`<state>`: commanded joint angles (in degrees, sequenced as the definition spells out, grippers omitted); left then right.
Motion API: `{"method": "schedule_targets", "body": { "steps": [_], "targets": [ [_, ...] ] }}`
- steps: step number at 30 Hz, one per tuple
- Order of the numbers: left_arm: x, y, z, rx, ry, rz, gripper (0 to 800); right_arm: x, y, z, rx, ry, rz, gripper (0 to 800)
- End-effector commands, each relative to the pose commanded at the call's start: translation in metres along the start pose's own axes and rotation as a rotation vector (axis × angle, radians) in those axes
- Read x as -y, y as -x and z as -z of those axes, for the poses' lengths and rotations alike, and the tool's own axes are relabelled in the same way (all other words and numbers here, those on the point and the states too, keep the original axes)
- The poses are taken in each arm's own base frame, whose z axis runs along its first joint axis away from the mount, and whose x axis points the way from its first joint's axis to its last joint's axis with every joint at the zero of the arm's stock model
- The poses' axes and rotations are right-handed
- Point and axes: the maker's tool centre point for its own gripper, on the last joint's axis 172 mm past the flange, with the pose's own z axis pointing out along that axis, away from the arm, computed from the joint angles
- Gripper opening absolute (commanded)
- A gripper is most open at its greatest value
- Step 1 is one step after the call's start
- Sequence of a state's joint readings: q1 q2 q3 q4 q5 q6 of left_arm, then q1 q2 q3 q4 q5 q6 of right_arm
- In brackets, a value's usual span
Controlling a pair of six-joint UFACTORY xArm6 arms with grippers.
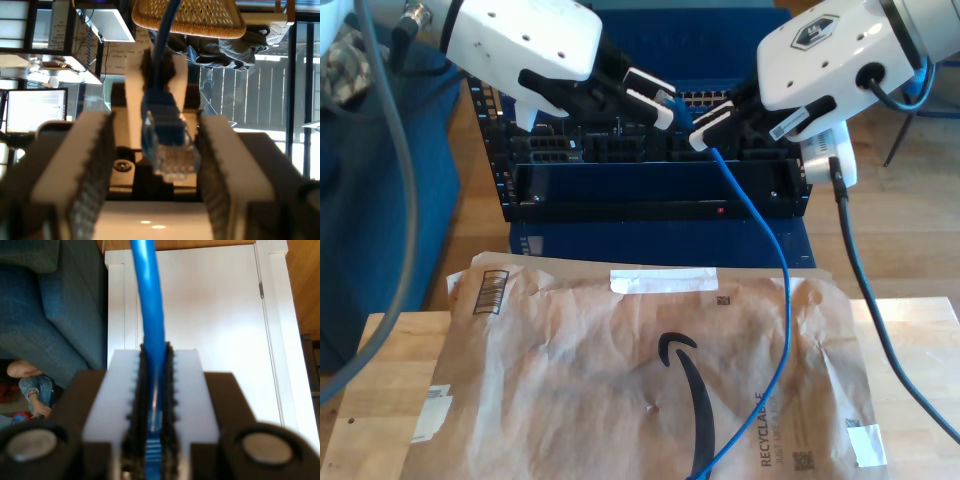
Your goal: Grab the cable and plug it in
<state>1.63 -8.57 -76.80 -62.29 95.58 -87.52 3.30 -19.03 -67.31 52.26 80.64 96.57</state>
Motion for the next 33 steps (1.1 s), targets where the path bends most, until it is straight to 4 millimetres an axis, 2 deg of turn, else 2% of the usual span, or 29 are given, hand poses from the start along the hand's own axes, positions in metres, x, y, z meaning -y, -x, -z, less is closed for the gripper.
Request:
{"method": "schedule_targets", "body": {
  "steps": [21, 27, 29, 30, 31, 33],
  "targets": [
    [0.0004, -0.001, -0.0008, 0.005, 0.005, 0.002, 187, -0.0058, 0.0035, -0.0075, -0.003, 0.018, 0.01, 2],
    [-0.0005, -0.0008, 0.0001, 0.001, 0.012, 0.001, 41, -0.0055, 0.0026, -0.0075, -0.003, 0.018, 0.008, 4],
    [-0.0001, -0.0008, 0.0, 0.001, 0.011, 0.001, 29, -0.0055, 0.0026, -0.0075, -0.003, 0.018, 0.008, 11],
    [-0.0001, -0.0008, 0.0, 0.001, 0.011, 0.001, 22, -0.0055, 0.0026, -0.0075, -0.003, 0.018, 0.008, 24],
    [-0.0001, -0.0008, 0.0, 0.001, 0.011, 0.001, 13, -0.0057, 0.002, -0.0079, -0.004, 0.019, 0.007, 81],
    [0.0003, -0.0008, -0.0001, 0.001, 0.009, 0.001, 3, -0.0061, 0.0027, -0.0083, -0.002, 0.02, 0.011, 353]
  ]
}}
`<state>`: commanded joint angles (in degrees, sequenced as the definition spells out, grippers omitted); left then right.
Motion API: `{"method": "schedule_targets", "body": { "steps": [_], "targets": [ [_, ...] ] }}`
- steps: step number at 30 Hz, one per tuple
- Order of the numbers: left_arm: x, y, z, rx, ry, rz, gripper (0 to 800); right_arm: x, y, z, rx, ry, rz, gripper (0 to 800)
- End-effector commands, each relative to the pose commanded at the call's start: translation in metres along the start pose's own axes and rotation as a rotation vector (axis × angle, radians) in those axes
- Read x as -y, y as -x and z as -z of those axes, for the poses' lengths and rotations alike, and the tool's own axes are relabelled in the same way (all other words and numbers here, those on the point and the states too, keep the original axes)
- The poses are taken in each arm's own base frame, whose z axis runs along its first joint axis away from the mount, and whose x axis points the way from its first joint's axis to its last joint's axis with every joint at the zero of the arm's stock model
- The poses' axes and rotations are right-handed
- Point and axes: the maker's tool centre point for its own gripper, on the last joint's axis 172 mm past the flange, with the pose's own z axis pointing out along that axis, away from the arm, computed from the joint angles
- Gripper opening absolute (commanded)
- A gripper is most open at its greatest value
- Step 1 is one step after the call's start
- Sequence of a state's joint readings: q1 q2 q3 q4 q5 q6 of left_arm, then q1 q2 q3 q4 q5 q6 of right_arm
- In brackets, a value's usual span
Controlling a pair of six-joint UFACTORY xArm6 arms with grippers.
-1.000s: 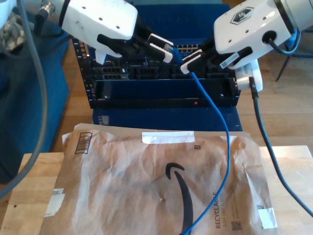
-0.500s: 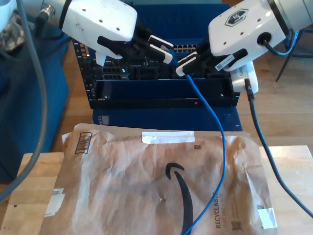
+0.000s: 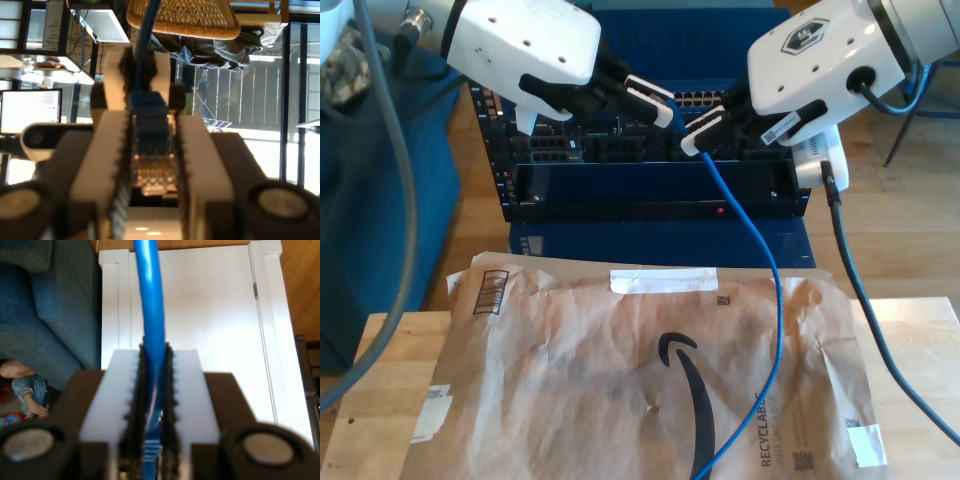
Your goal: Grab the cable and plug it in
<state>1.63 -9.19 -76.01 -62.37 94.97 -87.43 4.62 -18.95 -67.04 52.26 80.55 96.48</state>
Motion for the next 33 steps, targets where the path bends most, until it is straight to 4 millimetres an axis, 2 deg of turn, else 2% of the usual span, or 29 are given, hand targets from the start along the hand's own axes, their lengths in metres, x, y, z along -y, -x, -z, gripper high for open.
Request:
{"method": "schedule_targets", "body": {
  "steps": [2, 3, 5, 9, 13, 15, 16, 19, 21, 23, 25, 27, 33],
  "targets": [
    [0.0, 0.0, 0.0, 0.0, -0.002, 0.0, 3, 0.001, -0.001, 0.0, 0.0, 0.0, 0.002, 657],
    [0.001, 0.0, 0.0, 0.0, -0.003, 0.002, 3, 0.0, -0.001, 0.0, 0.0, 0.001, 0.002, 742],
    [0.001, 0.001, 0.0, 0.0, -0.004, 0.0, 3, 0.001, 0.0, 0.005, -0.001, -0.012, 0.009, 792],
    [0.002, 0.001, 0.0, 0.004, -0.009, 0.005, 5, 0.0, -0.004, 0.017, -0.04, -0.062, 0.046, 797],
    [0.003, -0.001, -0.003, 0.011, -0.029, 0.023, 5, 0.005, -0.013, 0.042, -0.113, -0.205, 0.181, 797],
    [0.0, -0.009, -0.003, 0.022, -0.049, 0.083, 5, 0.007, 0.0, 0.065, -0.125, -0.31, 0.311, 797],
    [-0.001, -0.01, -0.001, 0.034, -0.057, 0.111, 5, 0.009, 0.003, 0.07, -0.125, -0.339, 0.339, 797],
    [-0.001, -0.003, 0.003, 0.078, -0.069, 0.14, 5, 0.005, 0.012, 0.073, -0.122, -0.349, 0.38, 797],
    [0.001, 0.001, 0.002, 0.112, -0.093, 0.152, 5, -0.002, 0.021, 0.066, -0.117, -0.334, 0.443, 797],
    [-0.002, 0.005, 0.016, 0.189, -0.118, 0.194, 5, -0.009, 0.032, 0.061, -0.108, -0.335, 0.489, 797],
    [-0.004, 0.017, 0.027, 0.275, -0.152, 0.216, 6, -0.01, 0.044, 0.068, -0.094, -0.389, 0.517, 797],
    [-0.01, 0.017, 0.038, 0.306, -0.158, 0.224, 6, -0.014, 0.057, 0.071, -0.081, -0.417, 0.552, 797],
    [0.001, 0.023, 0.04, 0.348, -0.244, 0.229, 7, -0.02, 0.068, 0.083, -0.065, -0.484, 0.608, 797]
  ]
}}
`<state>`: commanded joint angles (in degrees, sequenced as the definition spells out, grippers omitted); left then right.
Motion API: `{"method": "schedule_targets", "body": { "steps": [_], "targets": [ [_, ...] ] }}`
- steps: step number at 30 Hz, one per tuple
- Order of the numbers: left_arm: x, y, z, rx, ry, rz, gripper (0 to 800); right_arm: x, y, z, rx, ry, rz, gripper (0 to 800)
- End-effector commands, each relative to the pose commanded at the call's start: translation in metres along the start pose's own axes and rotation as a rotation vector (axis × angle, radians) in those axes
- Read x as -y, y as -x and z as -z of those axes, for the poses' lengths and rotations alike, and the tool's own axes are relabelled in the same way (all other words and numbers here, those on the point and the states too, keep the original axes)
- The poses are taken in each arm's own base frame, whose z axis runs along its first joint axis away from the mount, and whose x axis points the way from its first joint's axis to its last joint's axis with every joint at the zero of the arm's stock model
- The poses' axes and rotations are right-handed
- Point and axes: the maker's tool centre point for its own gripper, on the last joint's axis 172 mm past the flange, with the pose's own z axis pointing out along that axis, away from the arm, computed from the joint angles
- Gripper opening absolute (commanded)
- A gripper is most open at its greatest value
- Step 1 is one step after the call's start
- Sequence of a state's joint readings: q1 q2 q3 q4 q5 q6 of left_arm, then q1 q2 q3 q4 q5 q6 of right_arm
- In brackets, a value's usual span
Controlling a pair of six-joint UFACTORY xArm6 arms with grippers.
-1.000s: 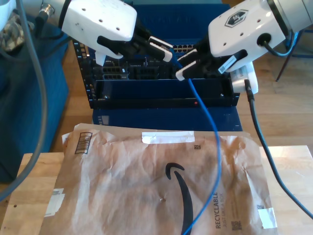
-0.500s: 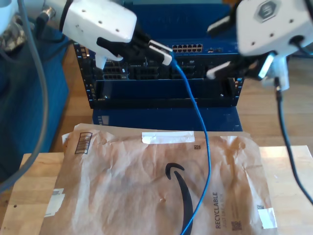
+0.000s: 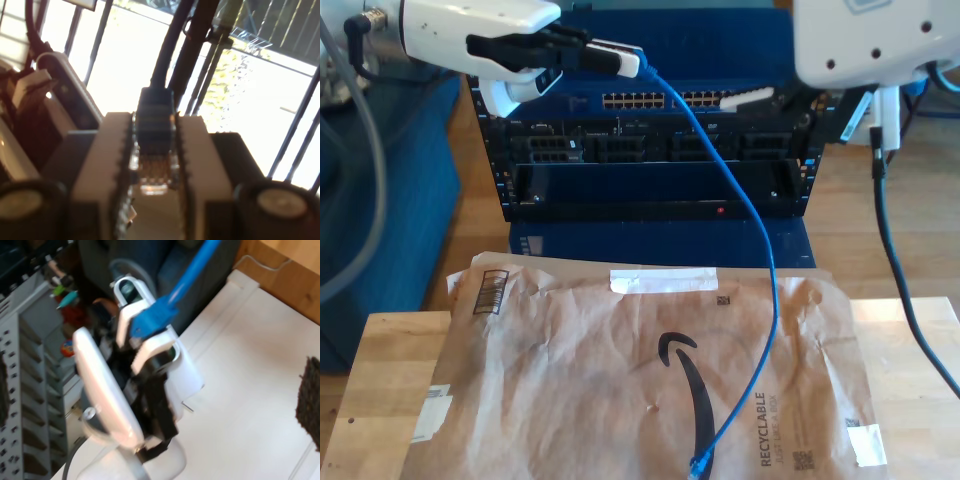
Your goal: Grab the cable and plug it in
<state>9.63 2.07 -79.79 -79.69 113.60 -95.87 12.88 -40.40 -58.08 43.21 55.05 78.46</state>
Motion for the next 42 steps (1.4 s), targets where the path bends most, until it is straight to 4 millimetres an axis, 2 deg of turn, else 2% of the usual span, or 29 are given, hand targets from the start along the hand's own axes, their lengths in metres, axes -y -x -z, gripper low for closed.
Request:
{"method": "schedule_targets", "body": {
  "steps": [4, 7, 11, 17, 20, 25, 31, 36, 39, 42],
  "targets": [
    [0.016, 0.006, -0.003, -0.019, -0.058, 0.008, 7, 0.0, 0.006, 0.001, 0.007, -0.012, 0.015, 796],
    [0.017, 0.006, -0.003, -0.012, -0.07, 0.027, 7, 0.001, 0.006, 0.0, 0.007, -0.04, 0.034, 796],
    [0.033, 0.017, -0.005, 0.023, -0.134, 0.052, 7, -0.005, 0.018, -0.015, 0.032, -0.095, 0.08, 797],
    [0.034, 0.022, -0.005, 0.042, -0.14, 0.077, 7, 0.005, 0.016, -0.002, 0.015, -0.198, 0.136, 779],
    [0.032, 0.027, -0.003, 0.075, -0.156, 0.086, 7, 0.002, 0.021, 0.001, 0.026, -0.203, 0.143, 778],
    [0.031, 0.026, 0.001, 0.107, -0.202, 0.128, 8, -0.01, 0.027, -0.005, 0.042, -0.22, 0.18, 778],
    [0.031, 0.03, 0.003, 0.137, -0.231, 0.151, 7, -0.011, 0.055, -0.012, 0.084, -0.264, 0.264, 763],
    [0.035, 0.03, 0.003, 0.144, -0.253, 0.153, 8, 0.0, 0.05, -0.011, 0.066, -0.304, 0.261, 762],
    [0.044, 0.038, 0.005, 0.171, -0.29, 0.131, 8, 0.004, 0.049, -0.008, 0.061, -0.322, 0.259, 762],
    [0.047, 0.038, 0.005, 0.172, -0.301, 0.128, 14, 0.003, 0.055, -0.008, 0.071, -0.324, 0.266, 762]
  ]
}}
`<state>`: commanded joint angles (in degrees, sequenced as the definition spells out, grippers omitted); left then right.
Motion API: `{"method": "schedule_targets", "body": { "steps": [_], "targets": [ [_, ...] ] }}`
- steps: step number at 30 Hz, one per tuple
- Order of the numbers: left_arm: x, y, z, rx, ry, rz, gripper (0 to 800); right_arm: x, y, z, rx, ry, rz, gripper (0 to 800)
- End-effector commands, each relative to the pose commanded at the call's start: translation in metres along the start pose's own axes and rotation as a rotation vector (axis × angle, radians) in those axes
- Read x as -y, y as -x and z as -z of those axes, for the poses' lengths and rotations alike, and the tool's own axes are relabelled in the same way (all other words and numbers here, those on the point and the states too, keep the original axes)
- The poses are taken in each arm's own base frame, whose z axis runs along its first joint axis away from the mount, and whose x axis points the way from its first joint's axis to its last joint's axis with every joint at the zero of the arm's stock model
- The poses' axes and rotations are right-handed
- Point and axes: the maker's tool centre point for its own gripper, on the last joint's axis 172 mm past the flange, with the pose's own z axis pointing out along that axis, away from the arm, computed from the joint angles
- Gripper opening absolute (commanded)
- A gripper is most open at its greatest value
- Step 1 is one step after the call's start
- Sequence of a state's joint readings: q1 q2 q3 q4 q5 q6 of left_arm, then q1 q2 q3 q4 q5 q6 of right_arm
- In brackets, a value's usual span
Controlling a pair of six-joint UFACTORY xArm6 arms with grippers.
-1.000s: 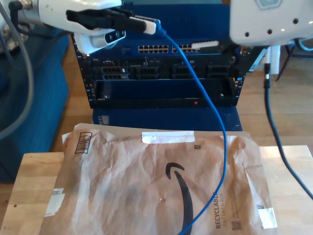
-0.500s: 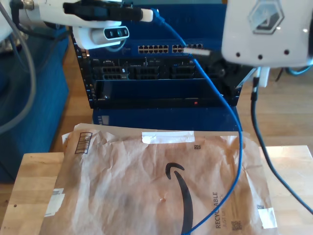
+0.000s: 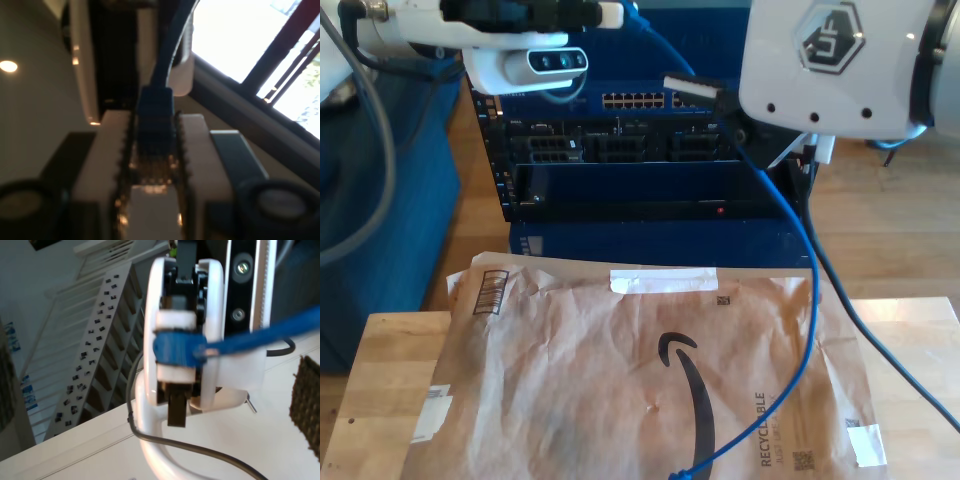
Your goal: Grab the cable and plug it in
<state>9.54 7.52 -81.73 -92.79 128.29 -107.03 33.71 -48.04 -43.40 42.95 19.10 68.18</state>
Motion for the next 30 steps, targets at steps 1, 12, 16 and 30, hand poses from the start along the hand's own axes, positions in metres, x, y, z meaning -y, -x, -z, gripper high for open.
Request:
{"method": "schedule_targets", "body": {
  "steps": [1, 12, 16, 30],
  "targets": [
    [0.0, 0.0, 0.0, 0.0, 0.0, -0.002, 14, 0.0, 0.0, 0.0, 0.001, -0.001, 0.0, 762],
    [0.008, 0.007, 0.001, 0.026, -0.036, -0.024, 26, -0.008, 0.001, -0.003, 0.003, 0.013, 0.001, 761],
    [0.01, 0.016, 0.005, 0.062, -0.039, -0.044, 30, -0.009, 0.002, -0.004, 0.007, 0.014, 0.003, 751],
    [0.003, 0.011, 0.004, 0.056, -0.039, -0.019, 30, -0.006, 0.007, -0.004, 0.016, 0.006, 0.011, 614]
  ]
}}
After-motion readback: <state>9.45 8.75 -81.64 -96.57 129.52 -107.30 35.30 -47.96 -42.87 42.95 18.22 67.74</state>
